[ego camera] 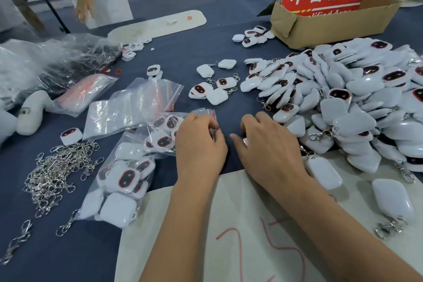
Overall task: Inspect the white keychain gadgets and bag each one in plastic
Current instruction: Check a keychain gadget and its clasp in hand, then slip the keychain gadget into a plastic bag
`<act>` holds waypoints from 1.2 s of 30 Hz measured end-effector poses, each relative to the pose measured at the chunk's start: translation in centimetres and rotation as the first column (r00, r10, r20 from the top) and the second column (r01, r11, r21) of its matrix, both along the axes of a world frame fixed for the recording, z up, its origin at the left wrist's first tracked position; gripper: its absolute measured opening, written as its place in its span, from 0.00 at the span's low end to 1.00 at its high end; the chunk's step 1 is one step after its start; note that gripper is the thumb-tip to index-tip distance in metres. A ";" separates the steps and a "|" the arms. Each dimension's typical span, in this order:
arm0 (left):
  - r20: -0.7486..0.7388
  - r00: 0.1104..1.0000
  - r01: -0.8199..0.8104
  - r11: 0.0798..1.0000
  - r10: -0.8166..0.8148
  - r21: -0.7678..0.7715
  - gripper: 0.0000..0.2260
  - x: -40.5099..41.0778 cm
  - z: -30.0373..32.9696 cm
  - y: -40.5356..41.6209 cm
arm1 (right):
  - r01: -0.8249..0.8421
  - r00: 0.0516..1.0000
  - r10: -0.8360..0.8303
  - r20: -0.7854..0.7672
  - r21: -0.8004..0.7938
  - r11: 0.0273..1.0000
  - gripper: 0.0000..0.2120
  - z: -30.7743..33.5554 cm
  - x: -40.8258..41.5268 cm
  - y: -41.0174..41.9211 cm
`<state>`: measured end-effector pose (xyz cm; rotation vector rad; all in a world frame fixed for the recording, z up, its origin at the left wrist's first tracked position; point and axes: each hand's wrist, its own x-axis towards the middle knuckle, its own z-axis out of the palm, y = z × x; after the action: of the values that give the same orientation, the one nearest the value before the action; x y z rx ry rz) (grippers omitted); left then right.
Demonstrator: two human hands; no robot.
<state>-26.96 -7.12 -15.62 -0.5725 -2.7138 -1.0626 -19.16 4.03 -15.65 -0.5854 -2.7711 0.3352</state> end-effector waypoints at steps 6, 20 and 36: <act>-0.014 0.997 0.074 0.950 -0.073 0.304 0.08 0.6 0.3 0.3 | -0.024 0.986 0.008 -0.168 -0.094 0.995 0.22 -0.4 -0.6 0.5; 0.202 0.949 0.077 0.797 -0.244 0.599 0.05 0.3 0.9 0.2 | -0.424 0.811 -0.167 -0.561 -0.759 0.494 0.03 -0.4 -1.1 1.3; 0.454 0.833 -0.131 0.683 -0.317 0.718 0.07 0.1 0.8 0.0 | -0.423 0.864 -0.141 -0.483 -0.849 0.315 0.09 -0.4 -1.2 1.4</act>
<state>-26.90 -7.12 -14.85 -0.2772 -2.2867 -2.4972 -20.40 5.44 -16.02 -0.3440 -1.8260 1.9615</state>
